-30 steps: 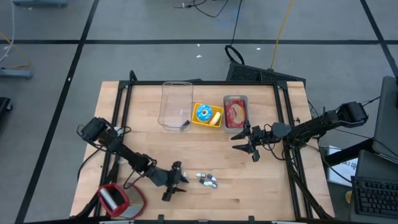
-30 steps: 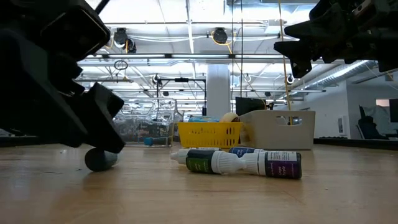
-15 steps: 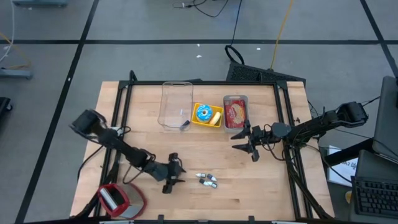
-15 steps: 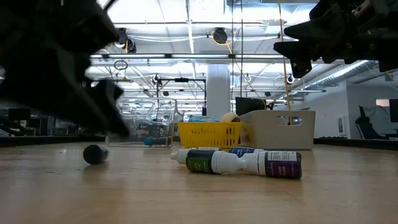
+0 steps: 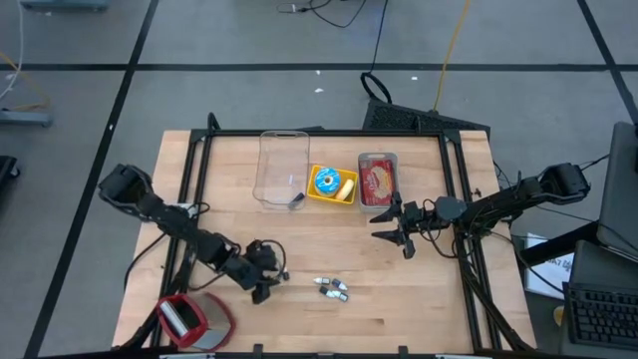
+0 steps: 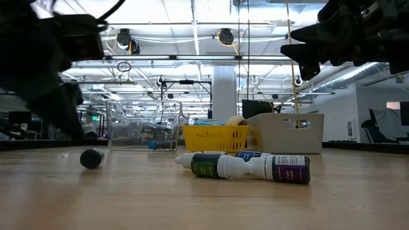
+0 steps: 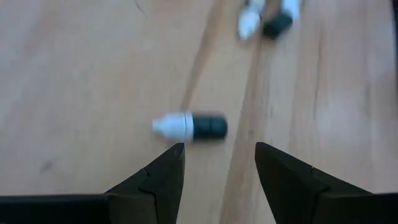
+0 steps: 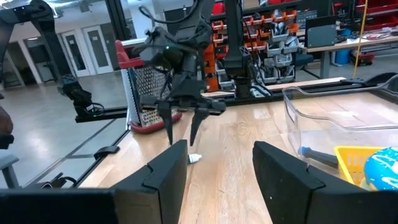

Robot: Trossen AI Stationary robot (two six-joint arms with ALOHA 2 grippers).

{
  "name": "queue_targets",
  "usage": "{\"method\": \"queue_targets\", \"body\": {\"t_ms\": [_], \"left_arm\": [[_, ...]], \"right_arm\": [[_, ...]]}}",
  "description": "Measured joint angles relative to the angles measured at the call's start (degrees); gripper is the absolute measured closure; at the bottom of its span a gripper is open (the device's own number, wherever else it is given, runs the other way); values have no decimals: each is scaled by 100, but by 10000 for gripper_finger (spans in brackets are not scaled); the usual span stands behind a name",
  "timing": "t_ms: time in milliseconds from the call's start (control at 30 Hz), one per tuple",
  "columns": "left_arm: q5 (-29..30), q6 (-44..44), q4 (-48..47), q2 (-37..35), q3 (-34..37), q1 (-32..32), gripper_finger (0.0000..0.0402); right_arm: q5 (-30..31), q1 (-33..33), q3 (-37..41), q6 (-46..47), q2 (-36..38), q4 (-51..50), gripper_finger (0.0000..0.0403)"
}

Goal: Pick & Place Food Item
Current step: Put the black food coloring bottle into the transparent bin

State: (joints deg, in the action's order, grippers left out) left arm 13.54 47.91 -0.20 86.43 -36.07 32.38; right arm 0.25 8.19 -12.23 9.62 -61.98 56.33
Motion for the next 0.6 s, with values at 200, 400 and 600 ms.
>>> {"method": "queue_targets", "body": {"t_ms": [200,400,600], "left_arm": [[122,150,204,268,-2,55,204],[70,631,301,674,-14,-52,204],[-12,52,991,852,-7,-203,204]], "right_arm": [[-2,2,0,7,-2,-4,232],[-4,2,0,15,-2,-4,232],[-4,2,0,16,-2,-3,232]]}}
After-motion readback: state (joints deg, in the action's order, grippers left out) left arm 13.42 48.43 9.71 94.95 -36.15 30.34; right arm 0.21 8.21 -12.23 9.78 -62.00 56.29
